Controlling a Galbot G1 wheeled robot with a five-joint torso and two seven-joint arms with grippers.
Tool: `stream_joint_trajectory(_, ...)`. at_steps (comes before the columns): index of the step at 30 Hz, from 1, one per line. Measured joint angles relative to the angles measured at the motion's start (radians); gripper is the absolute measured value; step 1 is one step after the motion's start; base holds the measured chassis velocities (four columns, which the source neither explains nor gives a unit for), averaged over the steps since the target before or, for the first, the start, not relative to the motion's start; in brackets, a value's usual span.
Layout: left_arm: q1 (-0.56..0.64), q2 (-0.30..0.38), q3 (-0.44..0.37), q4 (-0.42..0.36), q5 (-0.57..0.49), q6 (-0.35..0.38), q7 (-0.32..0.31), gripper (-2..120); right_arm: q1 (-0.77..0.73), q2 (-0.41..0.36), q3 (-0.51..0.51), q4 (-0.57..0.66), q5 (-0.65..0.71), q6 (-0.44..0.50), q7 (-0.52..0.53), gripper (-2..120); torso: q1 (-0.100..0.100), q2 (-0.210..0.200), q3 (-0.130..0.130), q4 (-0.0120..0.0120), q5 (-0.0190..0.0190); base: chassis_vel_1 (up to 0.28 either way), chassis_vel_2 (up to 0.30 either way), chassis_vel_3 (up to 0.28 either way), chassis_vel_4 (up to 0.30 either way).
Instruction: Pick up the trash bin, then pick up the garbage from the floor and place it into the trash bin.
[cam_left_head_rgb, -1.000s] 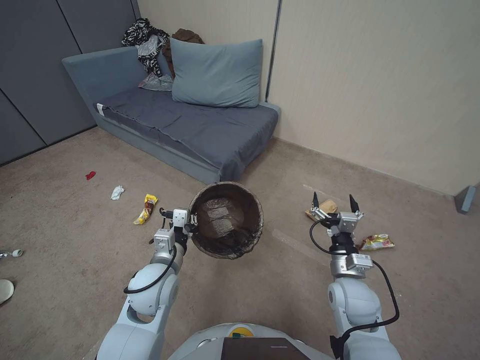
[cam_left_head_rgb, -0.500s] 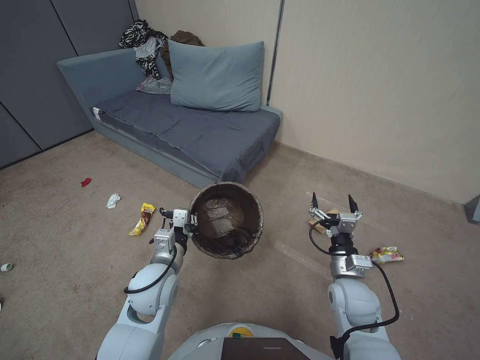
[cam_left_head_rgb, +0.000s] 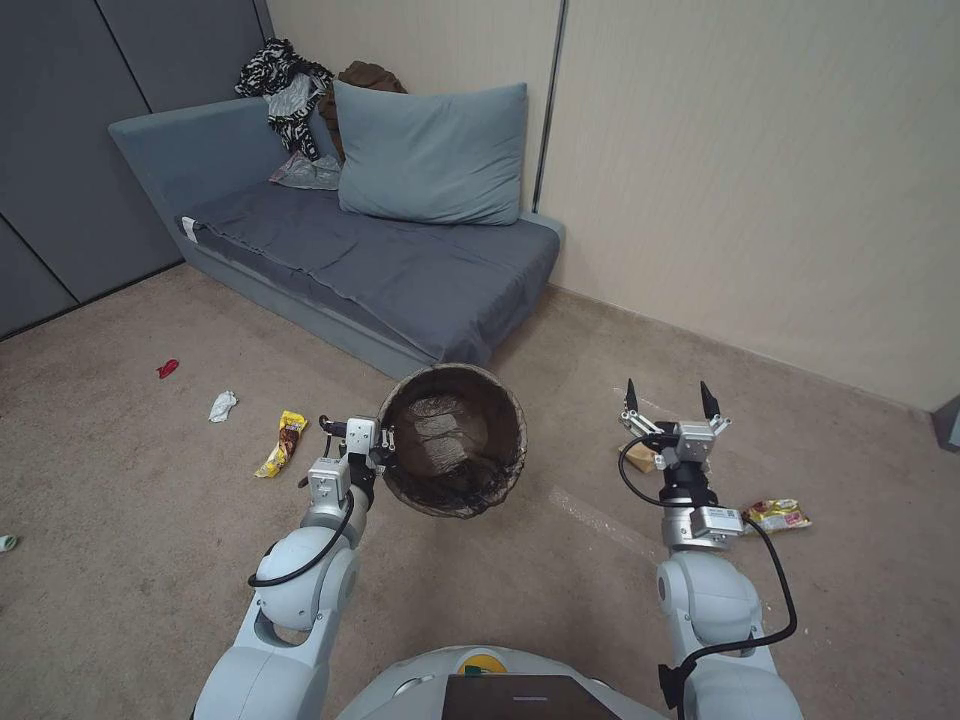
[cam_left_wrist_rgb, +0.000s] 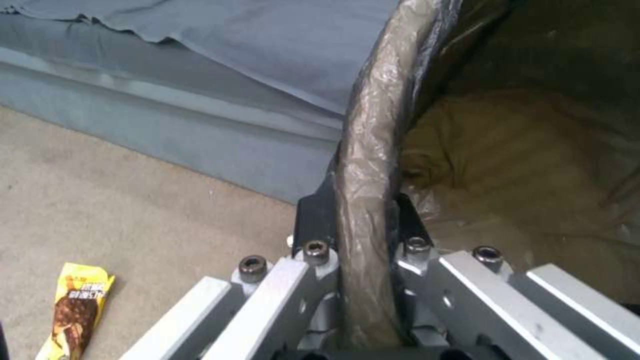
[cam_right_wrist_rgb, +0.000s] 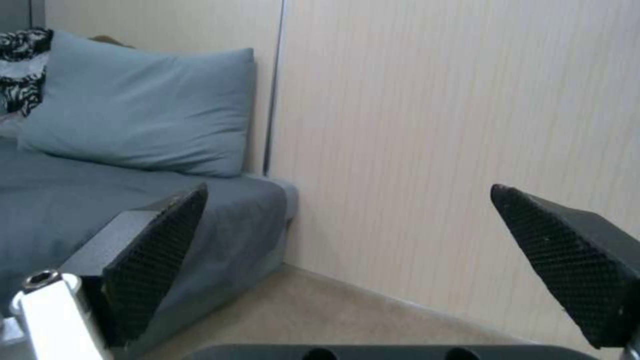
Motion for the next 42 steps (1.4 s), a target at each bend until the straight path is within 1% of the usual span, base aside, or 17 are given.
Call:
stream_joint_trajectory(5,0.005,0.002,0.002,-0.001,-0.001,0.001,0.000,3,0.011,-0.009,0.003,0.000,-0.012,-0.014,0.014,100,0.000,0.000,0.000,0.0000,0.0000,0.000,0.000,0.000,0.000)
stream_joint_trajectory(7,0.009,0.002,0.003,-0.005,-0.005,0.002,0.000,3,0.025,-0.018,0.001,0.000,-0.013,-0.044,0.036,100,0.000,0.000,0.000,0.0000,0.0000,0.000,0.000,0.000,0.000)
stream_joint_trajectory(8,0.009,0.002,0.003,-0.005,-0.005,0.002,0.000,3,0.025,-0.018,0.001,0.000,-0.013,-0.044,0.036,100,0.000,0.000,0.000,0.0000,0.0000,0.000,0.000,0.000,0.000)
stream_joint_trajectory(10,0.012,0.005,0.003,-0.007,-0.008,0.002,0.000,3,0.057,-0.044,-0.004,-0.008,-0.004,-0.109,0.071,100,0.000,0.000,0.000,0.0000,0.0000,0.000,0.000,0.000,0.000)
stream_joint_trajectory(12,0.012,0.005,0.003,-0.007,-0.008,0.002,0.000,3,0.059,-0.045,-0.004,-0.008,-0.003,-0.113,0.074,100,0.000,0.000,0.000,0.0001,0.0000,0.000,0.000,0.000,0.000)
stream_joint_trajectory(14,0.014,0.006,0.003,-0.010,-0.008,0.002,0.000,3,0.076,-0.059,-0.003,-0.011,-0.002,-0.184,0.103,100,0.000,0.000,0.000,0.0001,0.0001,0.000,0.000,0.000,0.000)
stream_joint_trajectory(15,0.017,0.006,0.001,-0.011,-0.008,0.002,0.000,3,0.088,-0.068,-0.002,-0.011,0.001,-0.271,0.145,100,0.000,0.000,0.000,0.0001,0.0000,0.000,0.000,0.000,0.000)
stream_joint_trajectory(17,0.017,0.006,0.001,-0.011,-0.008,0.002,0.000,3,0.090,-0.069,-0.002,-0.011,0.002,-0.287,0.152,100,0.000,0.000,0.000,0.0001,0.0000,0.000,0.000,0.000,0.000)
stream_joint_trajectory(18,0.018,0.006,0.000,-0.011,-0.008,0.002,0.000,3,0.094,-0.072,-0.001,-0.013,0.005,-0.319,0.168,100,0.000,0.000,0.000,0.0001,0.0000,0.000,0.000,0.000,0.000)
stream_joint_trajectory(20,0.019,0.007,-0.001,-0.011,-0.008,0.002,0.000,3,0.112,-0.079,0.006,-0.033,0.016,-0.420,0.223,100,0.000,0.000,0.000,0.0001,0.0000,0.000,0.000,0.000,0.000)
stream_joint_trajectory(21,0.019,0.007,-0.001,-0.011,-0.008,0.002,0.000,3,0.112,-0.079,0.006,-0.033,0.016,-0.420,0.223,100,0.000,0.000,0.000,0.0001,0.0000,0.000,0.000,0.000,0.000)
stream_joint_trajectory(22,0.019,0.007,-0.001,-0.011,-0.008,0.002,0.000,3,0.121,-0.081,0.012,-0.054,0.022,-0.466,0.250,100,0.000,0.000,0.000,0.0002,0.0001,0.000,0.000,0.000,0.000)
stream_joint_trajectory(23,0.019,0.006,-0.001,-0.009,-0.008,0.002,0.000,3,0.125,-0.082,0.019,-0.075,0.024,-0.492,0.269,100,0.000,0.000,0.000,0.0001,0.0001,0.000,0.000,0.000,0.000)
stream_joint_trajectory(25,0.019,0.006,-0.001,-0.008,-0.008,0.002,0.000,3,0.127,-0.082,0.025,-0.091,0.024,-0.504,0.277,100,0.000,0.000,0.000,0.0001,0.0001,0.000,0.000,0.000,0.000)
stream_joint_trajectory(28,0.018,0.007,0.001,-0.004,-0.008,0.002,0.000,3,0.129,-0.089,0.046,-0.150,0.025,-0.524,0.291,100,0.000,0.000,0.000,0.0000,0.0001,0.000,0.000,0.000,0.000)
stream_joint_trajectory(36,0.014,0.006,0.006,0.001,-0.008,0.002,-0.001,3,0.133,-0.097,0.073,-0.227,0.025,-0.536,0.302,100,0.000,0.000,0.000,0.0000,0.0001,0.000,0.000,0.000,0.000)
stream_joint_trajectory(42,0.015,0.006,0.006,0.002,-0.008,0.002,-0.001,3,0.152,-0.110,0.110,-0.322,0.022,-0.539,0.319,100,0.000,0.000,0.000,0.0001,0.0000,0.000,0.000,0.000,0.000)
